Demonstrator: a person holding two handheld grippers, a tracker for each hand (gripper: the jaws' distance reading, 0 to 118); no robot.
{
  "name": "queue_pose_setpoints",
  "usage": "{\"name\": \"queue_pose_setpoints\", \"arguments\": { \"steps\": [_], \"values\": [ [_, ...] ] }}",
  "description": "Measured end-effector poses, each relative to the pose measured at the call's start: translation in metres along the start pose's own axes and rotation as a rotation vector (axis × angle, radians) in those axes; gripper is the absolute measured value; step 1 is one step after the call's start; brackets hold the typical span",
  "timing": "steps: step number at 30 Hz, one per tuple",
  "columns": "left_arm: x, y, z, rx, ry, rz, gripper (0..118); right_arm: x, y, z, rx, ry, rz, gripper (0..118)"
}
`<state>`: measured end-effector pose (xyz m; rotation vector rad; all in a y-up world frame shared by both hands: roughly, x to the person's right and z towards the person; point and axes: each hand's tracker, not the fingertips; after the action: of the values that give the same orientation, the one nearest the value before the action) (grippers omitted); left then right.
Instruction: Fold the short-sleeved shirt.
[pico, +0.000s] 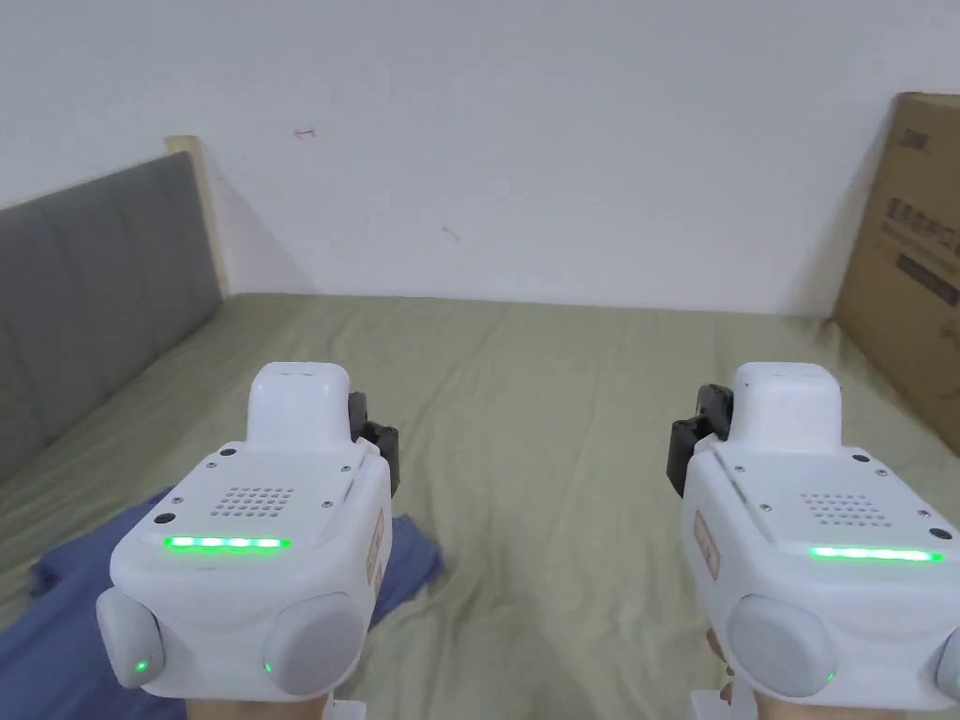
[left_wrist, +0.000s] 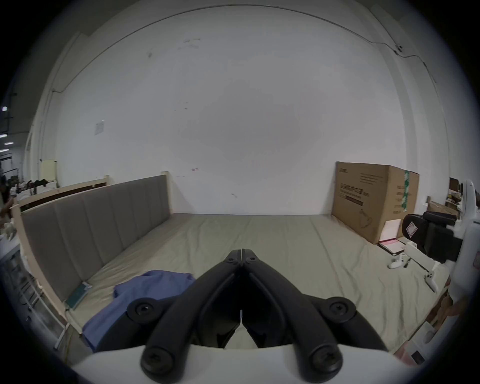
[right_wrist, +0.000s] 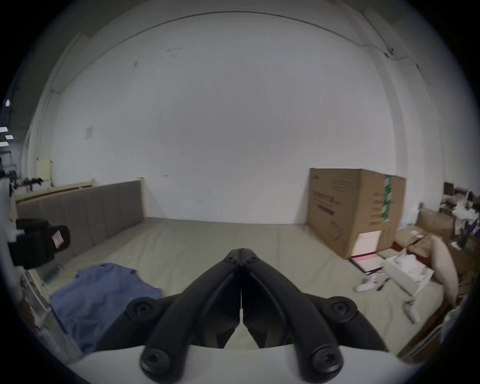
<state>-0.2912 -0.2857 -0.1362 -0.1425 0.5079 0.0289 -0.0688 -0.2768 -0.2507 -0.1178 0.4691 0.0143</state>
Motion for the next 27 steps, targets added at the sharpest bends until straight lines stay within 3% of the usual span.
{"name": "queue_pose_setpoints", "arguments": {
  "steps": [5,11,20,23,24,25,26,27],
  "values": [
    [-0.057,0.001,0.019,-0.021,0.178,0.02,0,-0.053,0.001,-0.019,-0.01,0.187,0.019,0],
    [-0.111,-0.002,0.037,-0.066,0.31,0.069,0,-0.109,-0.013,-0.032,-0.065,0.343,0.051,0],
    [-0.145,-0.036,-0.011,-0.209,0.326,0.129,0,-0.124,-0.036,-0.049,-0.144,0.381,0.054,0],
    [-0.157,-0.062,-0.058,-0.369,0.3,0.198,0,-0.122,-0.047,-0.06,-0.185,0.37,0.058,0],
    [-0.159,-0.071,-0.072,-0.416,0.254,0.244,9,-0.12,-0.05,-0.063,-0.199,0.373,0.062,0],
    [-0.164,-0.083,-0.092,-0.479,0.233,0.278,33,-0.12,-0.055,-0.067,-0.215,0.368,0.074,0],
    [-0.167,-0.097,-0.113,-0.56,0.22,0.314,80,-0.12,-0.06,-0.071,-0.229,0.361,0.087,0],
    [-0.169,-0.108,-0.128,-0.628,0.198,0.325,104,-0.119,-0.064,-0.073,-0.241,0.355,0.094,0]
  ]
}}
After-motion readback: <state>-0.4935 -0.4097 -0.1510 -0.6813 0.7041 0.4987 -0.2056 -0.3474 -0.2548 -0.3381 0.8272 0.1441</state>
